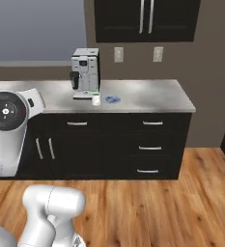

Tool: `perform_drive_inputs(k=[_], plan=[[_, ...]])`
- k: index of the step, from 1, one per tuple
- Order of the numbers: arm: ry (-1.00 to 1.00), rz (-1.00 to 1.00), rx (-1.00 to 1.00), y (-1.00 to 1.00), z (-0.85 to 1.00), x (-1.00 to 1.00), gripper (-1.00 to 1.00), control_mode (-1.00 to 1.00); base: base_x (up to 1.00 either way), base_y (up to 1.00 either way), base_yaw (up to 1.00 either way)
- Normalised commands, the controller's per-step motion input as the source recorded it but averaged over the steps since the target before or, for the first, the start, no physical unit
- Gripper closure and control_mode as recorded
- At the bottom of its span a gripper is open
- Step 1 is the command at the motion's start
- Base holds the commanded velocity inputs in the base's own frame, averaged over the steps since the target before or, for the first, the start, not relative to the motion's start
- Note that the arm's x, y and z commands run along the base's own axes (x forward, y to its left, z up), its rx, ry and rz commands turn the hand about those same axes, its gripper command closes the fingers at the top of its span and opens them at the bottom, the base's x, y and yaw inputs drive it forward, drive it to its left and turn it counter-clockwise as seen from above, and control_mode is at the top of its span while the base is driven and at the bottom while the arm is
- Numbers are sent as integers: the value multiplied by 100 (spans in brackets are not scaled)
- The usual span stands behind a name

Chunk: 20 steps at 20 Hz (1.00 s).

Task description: Take a sugar cube from the saucer and place it inside the coffee. Then, grab milk from the fridge and place it next to the coffee on the counter to sweeten the coffee.

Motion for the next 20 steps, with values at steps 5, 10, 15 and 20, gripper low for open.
perform_drive_inputs(k=[5,10,15,20], plan=[[0,0,0,0,0,0,100,100,100,-29,23],[0,0,0,0,0,0,100,100,100,-31,21],[0,0,0,0,0,0,100,100,98,-17,16],[5,0,0,0,-9,0,100,-100,34,0,0]])
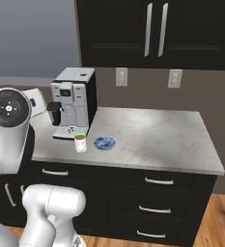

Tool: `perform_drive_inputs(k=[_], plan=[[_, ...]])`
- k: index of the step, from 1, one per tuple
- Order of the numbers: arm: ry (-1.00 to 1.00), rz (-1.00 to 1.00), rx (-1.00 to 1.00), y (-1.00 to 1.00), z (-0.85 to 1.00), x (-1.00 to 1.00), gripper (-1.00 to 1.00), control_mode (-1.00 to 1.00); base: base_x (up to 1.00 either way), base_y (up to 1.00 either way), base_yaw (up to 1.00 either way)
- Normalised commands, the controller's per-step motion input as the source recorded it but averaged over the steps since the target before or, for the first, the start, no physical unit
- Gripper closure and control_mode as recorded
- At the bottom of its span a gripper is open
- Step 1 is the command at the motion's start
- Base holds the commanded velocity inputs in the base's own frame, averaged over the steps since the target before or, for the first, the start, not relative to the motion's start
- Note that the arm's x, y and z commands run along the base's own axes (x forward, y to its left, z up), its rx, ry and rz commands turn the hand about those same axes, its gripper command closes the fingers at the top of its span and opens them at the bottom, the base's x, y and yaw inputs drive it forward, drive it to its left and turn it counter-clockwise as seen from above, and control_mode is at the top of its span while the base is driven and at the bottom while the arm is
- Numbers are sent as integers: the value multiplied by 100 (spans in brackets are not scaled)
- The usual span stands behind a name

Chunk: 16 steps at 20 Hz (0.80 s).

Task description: Take a sugar cube from the saucer and place it inside the coffee. Then, grab milk from the fridge and place it next to the coffee on the counter to sweeten the coffee.

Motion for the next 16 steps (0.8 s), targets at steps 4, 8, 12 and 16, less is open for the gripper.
perform_drive_inputs(k=[4,8,12,16], plan=[[14,-37,-1,26,-40,5,100,-100,0,0,0],[17,-89,0,35,-41,31,100,-100,0,0,0],[15,-87,-1,39,-46,32,100,-100,0,0,0],[0,-64,-3,47,-65,72,100,-100,0,0,0]])
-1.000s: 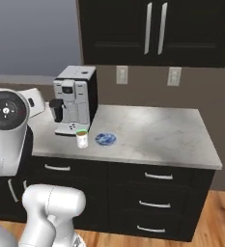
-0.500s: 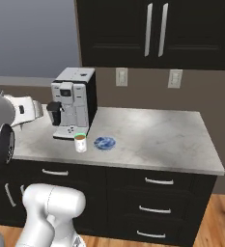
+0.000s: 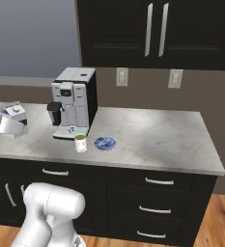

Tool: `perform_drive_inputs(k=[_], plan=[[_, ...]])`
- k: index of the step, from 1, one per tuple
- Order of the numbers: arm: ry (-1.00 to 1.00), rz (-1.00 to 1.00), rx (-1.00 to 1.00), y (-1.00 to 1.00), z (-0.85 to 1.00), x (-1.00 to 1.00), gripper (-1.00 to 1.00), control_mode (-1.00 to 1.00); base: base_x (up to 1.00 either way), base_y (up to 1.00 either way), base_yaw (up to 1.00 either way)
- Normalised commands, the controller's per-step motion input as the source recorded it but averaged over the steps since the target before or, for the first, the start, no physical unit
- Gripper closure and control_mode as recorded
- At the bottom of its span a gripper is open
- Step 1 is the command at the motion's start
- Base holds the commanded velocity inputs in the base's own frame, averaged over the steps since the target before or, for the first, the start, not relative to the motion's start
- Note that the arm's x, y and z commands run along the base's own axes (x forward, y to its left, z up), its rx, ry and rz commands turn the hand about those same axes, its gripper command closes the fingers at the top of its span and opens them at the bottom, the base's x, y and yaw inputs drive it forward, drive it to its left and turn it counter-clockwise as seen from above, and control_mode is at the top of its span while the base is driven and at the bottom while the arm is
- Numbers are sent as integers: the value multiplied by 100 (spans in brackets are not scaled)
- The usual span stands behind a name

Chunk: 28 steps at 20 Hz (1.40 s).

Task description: Take a sugar cube from the saucer and place it inside the coffee. Then, grab milk from the fridge and place it next to the coffee on the counter to sweeten the coffee.

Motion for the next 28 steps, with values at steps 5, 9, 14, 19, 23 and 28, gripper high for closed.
perform_drive_inputs(k=[5,9,14,19,23,28], plan=[[2,-43,0,17,-82,86,100,-100,0,0,0],[9,-26,0,-4,-83,79,100,-100,0,0,0],[0,-14,0,5,-94,69,100,-100,0,0,0],[0,-11,0,6,-49,76,100,-100,0,0,0],[0,-9,0,2,-33,88,100,-100,0,0,0],[7,-17,0,54,-64,69,100,-100,0,0,0]])
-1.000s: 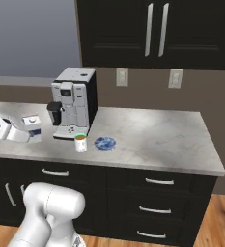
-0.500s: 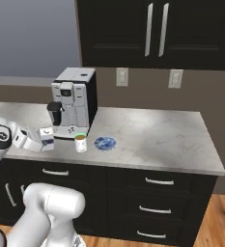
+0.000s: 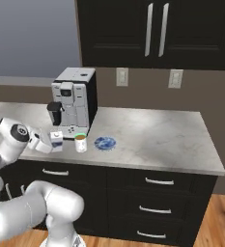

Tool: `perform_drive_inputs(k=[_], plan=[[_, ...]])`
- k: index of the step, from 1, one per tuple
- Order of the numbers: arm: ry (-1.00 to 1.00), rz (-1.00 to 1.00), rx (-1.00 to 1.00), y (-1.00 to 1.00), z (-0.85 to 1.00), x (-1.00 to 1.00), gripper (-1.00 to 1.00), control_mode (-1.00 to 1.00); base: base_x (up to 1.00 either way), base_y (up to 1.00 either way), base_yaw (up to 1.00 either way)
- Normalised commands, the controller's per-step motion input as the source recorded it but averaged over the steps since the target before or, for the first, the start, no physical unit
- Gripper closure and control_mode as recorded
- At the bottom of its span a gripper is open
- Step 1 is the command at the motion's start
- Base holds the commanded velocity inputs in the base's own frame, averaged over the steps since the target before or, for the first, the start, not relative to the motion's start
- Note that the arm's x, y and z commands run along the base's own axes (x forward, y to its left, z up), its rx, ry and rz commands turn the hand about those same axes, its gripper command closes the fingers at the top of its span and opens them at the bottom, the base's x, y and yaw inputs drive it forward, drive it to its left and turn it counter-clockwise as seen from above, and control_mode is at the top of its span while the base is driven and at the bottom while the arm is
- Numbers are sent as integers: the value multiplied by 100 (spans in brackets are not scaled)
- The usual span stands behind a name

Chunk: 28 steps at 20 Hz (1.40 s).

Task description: Take a sugar cube from the saucer and place it inside the coffee. Then, grab milk from the fridge and place it next to the coffee on the counter to sweeten the coffee.

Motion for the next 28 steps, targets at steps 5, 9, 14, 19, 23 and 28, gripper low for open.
perform_drive_inputs(k=[5,9,14,19,23,28], plan=[[5,-20,0,44,-30,57,100,-100,0,0,0],[9,-8,-2,0,-22,46,100,-100,0,0,0],[1,0,-3,-11,-48,34,100,-100,0,0,0],[0,0,-4,-14,-44,20,100,-100,0,0,0],[0,0,-4,0,-27,34,100,-100,0,0,0],[0,0,0,0,-30,35,100,-100,0,0,0]])
